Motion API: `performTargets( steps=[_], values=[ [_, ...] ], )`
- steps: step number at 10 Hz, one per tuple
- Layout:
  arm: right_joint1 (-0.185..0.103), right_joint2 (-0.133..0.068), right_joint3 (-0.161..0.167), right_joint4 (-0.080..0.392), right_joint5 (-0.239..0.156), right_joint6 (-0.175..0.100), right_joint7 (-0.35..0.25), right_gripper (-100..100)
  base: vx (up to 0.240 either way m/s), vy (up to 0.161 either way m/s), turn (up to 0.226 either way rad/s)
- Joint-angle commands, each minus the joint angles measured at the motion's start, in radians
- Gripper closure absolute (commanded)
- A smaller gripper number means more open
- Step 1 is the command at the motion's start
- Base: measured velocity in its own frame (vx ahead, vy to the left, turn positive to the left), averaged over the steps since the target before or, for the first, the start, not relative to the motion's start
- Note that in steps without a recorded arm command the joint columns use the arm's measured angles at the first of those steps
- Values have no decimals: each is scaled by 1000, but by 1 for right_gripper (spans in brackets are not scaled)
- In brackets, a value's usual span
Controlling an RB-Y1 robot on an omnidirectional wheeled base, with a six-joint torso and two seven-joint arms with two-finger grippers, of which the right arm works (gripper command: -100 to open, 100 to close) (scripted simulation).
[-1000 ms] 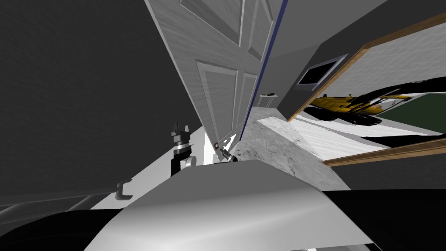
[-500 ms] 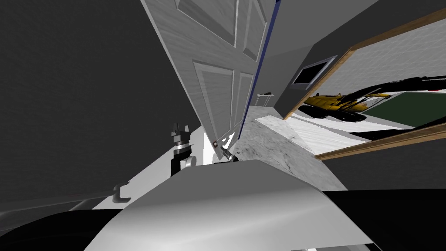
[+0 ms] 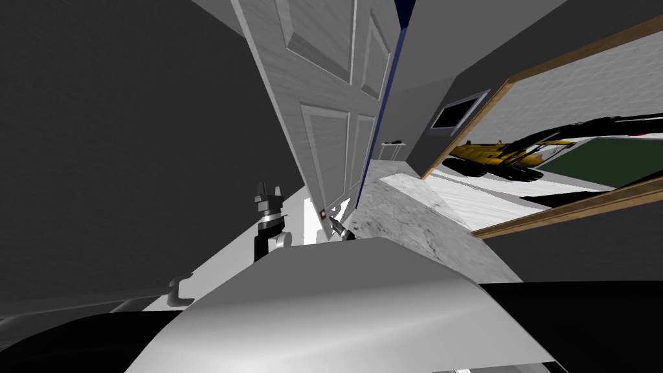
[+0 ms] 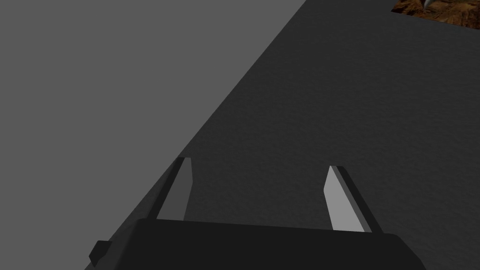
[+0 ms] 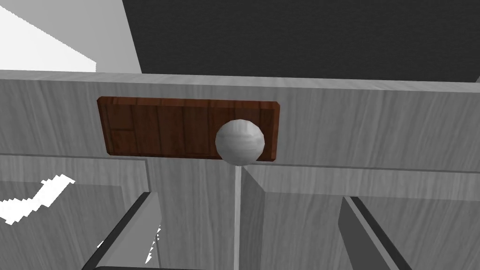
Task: Push the door open
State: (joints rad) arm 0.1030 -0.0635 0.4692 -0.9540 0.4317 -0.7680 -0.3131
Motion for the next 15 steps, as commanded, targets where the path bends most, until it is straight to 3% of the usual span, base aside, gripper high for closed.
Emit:
performTargets(
  steps=[1,3,4,5,10,15],
  values=[
    [-7,4,-3,5,-3,4,4,-100,150,134,24],
    [-16,22,-8,14,-8,10,10,-100,183,144,37],
    [-17,18,-7,17,-7,7,9,-100,64,58,7],
    [-17,18,-7,17,-7,7,9,100,0,0,0],
    [-17,18,-7,17,-7,7,9,100,-14,-13,0],
    [-28,2,-52,30,-36,10,30,100,84,125,-31]
  ],
)
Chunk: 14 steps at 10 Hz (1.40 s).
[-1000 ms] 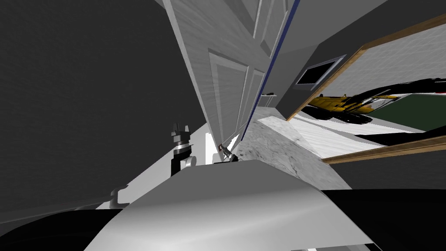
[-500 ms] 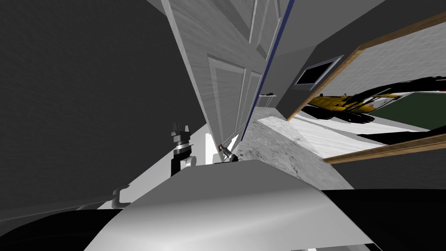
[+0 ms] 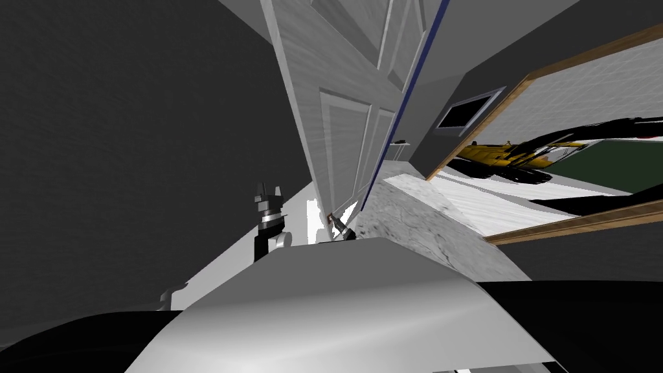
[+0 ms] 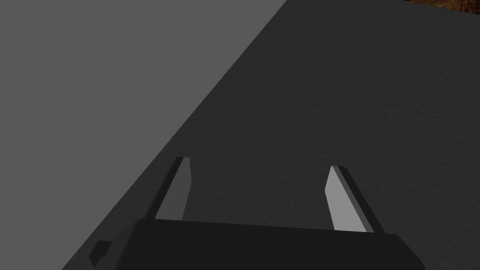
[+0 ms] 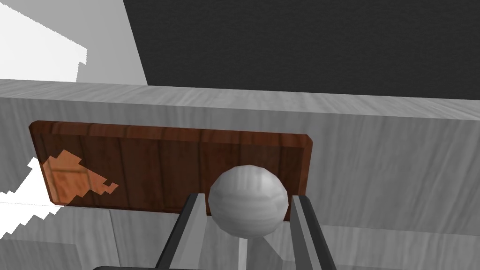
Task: Push the door open
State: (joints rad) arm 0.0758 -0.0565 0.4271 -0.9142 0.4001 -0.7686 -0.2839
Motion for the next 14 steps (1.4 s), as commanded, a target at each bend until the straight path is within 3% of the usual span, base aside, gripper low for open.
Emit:
performTargets(
  steps=[1,9,10,14],
  values=[
    [-4,-8,-22,-6,-13,11,7,100,110,177,-31],
    [-28,-11,-125,25,-82,15,56,100,144,167,-65],
    [-19,-13,-112,21,-77,3,47,-100,-85,40,-57],
    [-4,-8,-102,-1,-76,4,29,-100,-241,-70,-35]
  ],
)
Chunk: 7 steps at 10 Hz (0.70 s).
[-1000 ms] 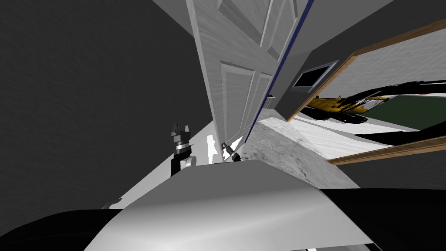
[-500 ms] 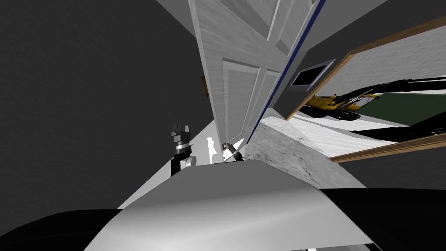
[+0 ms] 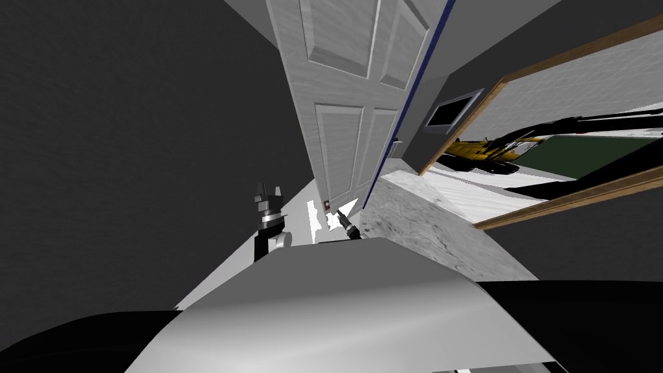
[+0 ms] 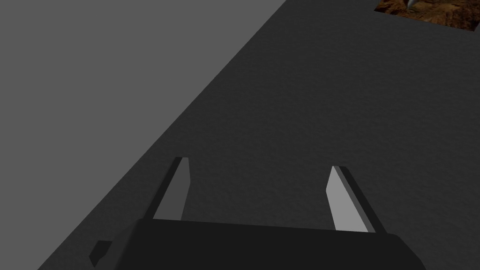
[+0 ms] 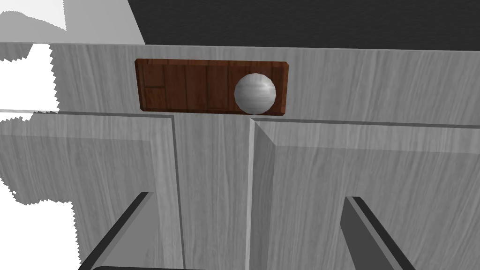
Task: Push the door open
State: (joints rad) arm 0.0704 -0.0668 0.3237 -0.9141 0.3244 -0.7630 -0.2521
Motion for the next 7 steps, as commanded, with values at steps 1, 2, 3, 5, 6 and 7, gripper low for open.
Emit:
performTargets(
  steps=[1,2,3,5,6,7],
  values=[
    [7,9,5,-10,0,-1,-10,-100,-253,-68,-45],
    [5,6,3,-4,0,-3,-4,-100,-117,-31,-6],
    [2,2,-1,2,-2,-6,0,-100,78,48,30],
    [-1,2,-4,6,-4,-8,5,-100,160,106,21],
    [-3,3,-7,10,-6,-10,8,-100,190,113,20],
    [-6,5,-9,14,-7,-12,12,-100,248,104,27]
  ],
)
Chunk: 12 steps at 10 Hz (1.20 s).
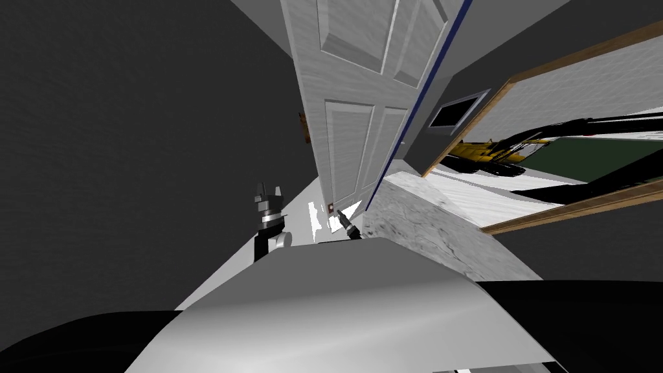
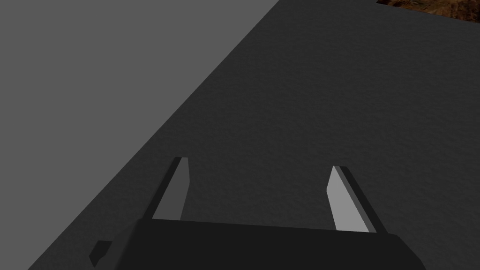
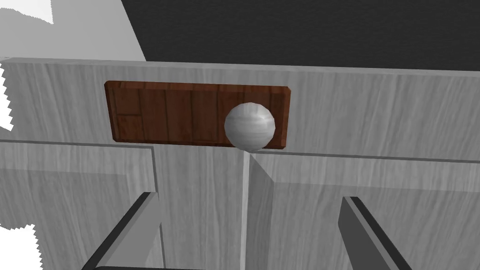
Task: Push the door open
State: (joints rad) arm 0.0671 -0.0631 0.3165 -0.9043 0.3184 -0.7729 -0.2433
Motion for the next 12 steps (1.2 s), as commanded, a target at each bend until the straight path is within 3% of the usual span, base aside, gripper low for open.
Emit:
performTargets(
  steps=[1,3,4,5,10,12],
  values=[
    [-5,5,-5,7,-3,-4,7,-100,240,138,31],
    [-10,21,-11,16,-6,-8,15,-100,218,153,26],
    [-8,17,-8,11,-5,-5,12,-100,99,58,-9],
    [-8,17,-8,11,-5,-5,12,100,-21,-8,-6],
    [-8,17,-8,11,-5,-5,12,100,-18,-11,4],
    [-15,15,-34,22,-21,2,27,100,102,115,-60]
  ],
)
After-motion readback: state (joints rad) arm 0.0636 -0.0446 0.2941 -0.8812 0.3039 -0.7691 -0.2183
